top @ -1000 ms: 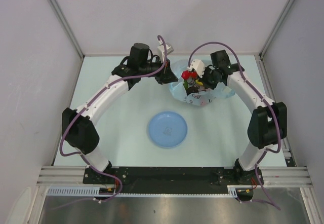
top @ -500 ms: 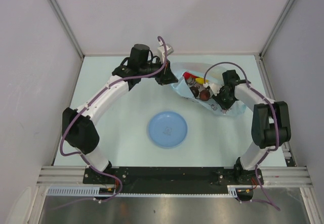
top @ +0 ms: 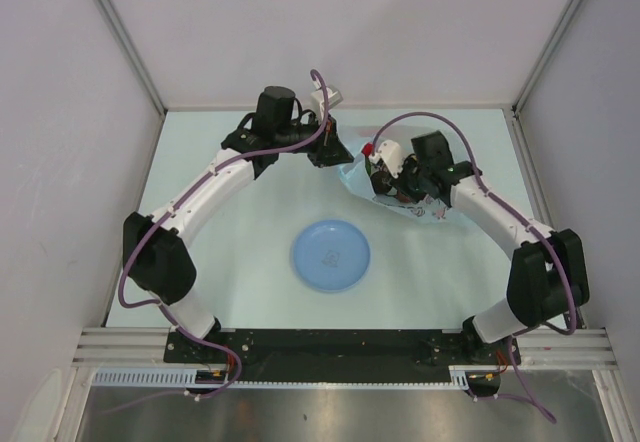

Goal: Take the fake fruits out of the plastic bag

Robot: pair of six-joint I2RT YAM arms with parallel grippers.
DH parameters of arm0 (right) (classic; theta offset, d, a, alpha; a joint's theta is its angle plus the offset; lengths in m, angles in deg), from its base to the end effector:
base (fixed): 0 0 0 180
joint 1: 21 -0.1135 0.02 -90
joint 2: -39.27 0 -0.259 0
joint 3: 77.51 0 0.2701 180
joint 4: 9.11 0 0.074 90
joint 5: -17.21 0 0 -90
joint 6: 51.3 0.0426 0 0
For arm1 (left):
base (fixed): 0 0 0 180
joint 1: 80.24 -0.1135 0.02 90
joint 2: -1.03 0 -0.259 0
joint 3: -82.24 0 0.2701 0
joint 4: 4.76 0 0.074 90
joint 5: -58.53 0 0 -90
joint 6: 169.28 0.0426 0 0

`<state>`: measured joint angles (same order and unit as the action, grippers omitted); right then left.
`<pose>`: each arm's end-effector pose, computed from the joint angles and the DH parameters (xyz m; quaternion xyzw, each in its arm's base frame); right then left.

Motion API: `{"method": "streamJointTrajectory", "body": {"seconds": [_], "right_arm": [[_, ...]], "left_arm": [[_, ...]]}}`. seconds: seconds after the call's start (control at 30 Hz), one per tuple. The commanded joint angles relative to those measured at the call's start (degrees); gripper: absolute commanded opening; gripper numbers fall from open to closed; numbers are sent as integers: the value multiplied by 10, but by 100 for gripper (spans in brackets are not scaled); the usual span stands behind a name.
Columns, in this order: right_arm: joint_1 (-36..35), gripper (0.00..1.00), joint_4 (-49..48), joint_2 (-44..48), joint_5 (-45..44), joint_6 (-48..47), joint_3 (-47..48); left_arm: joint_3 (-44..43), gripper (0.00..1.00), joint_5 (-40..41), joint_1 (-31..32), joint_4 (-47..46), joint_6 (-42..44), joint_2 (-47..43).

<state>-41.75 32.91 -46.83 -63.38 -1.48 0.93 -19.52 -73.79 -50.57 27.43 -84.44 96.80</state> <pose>0.3203 0.1288 0.2474 -0.4987 0.7921 0.0179 0.3515 0.3415 -0.2275 0.3528 0.3545 0.7332 -0.4399 0.3785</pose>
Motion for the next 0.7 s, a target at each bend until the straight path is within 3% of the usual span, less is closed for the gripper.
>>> {"method": "streamJointTrajectory", "body": {"seconds": [0.0, 0.1, 0.27, 0.57, 0.67], "right_arm": [[-18, 30, -118, -44, -110, 75, 9], [-5, 30, -181, -72, -181, 102, 16], [33, 29, -179, -91, -221, 152, 55], [51, 56, -157, -87, -274, 265, 57], [55, 60, -164, -100, -286, 281, 57]], "left_arm": [[-23, 10, -19, 1, -24, -17, 1], [-27, 11, -20, 1, -29, -22, 2], [-33, 11, -15, 2, -24, -16, -2], [-24, 12, -16, 3, -27, -20, -1], [-26, 12, -16, 4, -28, -21, -1]]}}
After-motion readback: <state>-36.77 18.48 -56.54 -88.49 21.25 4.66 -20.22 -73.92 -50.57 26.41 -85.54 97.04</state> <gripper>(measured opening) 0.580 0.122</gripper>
